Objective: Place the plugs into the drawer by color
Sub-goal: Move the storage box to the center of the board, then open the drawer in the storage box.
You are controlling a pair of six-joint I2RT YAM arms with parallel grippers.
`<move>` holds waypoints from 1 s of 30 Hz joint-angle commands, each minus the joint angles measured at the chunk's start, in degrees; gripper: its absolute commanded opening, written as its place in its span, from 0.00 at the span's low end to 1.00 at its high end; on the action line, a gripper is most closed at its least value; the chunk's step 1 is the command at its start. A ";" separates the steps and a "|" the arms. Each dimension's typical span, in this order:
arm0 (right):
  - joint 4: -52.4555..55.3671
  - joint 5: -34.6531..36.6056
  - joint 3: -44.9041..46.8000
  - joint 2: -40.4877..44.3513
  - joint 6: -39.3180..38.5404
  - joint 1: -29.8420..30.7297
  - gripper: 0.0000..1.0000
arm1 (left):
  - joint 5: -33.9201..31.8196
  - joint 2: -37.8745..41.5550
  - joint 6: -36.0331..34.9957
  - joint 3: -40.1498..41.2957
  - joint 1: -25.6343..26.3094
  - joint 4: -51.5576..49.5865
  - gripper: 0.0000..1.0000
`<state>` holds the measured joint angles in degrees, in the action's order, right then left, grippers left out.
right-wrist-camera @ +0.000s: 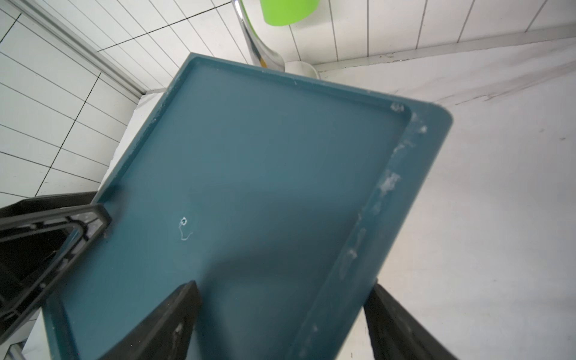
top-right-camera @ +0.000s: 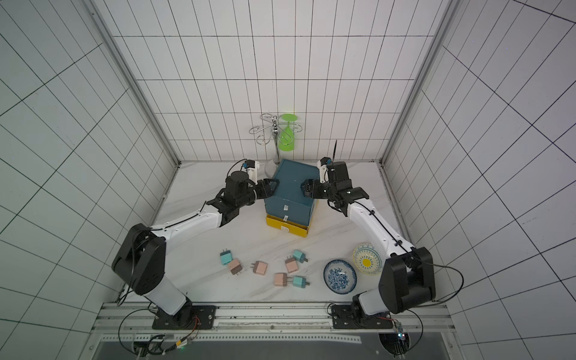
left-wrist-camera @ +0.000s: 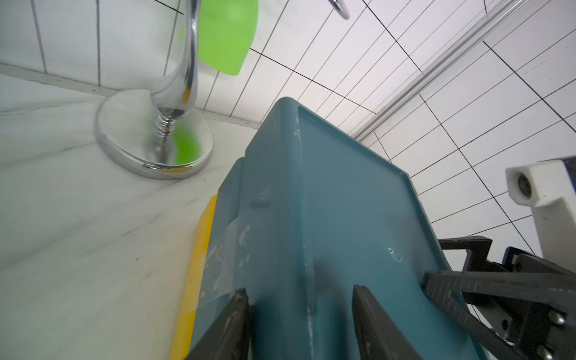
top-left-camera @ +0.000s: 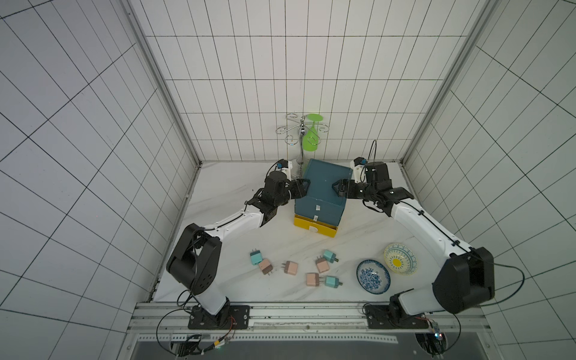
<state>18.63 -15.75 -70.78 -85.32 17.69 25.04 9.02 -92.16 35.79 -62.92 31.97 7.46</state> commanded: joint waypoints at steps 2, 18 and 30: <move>6.67 -2.18 -2.73 -8.09 0.58 6.90 0.86 | -0.51 8.43 -0.68 4.64 -1.03 -4.93 0.54; 5.77 8.47 -0.42 -8.98 8.92 7.28 0.87 | -2.86 31.72 13.13 21.38 -7.18 -1.23 0.57; 3.26 6.69 1.83 -8.93 9.29 7.10 0.87 | -7.28 26.93 27.72 39.63 8.99 30.82 0.55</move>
<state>11.81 -11.77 -73.19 -91.77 27.92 32.25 3.66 -62.04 59.83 -24.10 39.59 27.73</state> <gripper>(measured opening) 0.870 0.543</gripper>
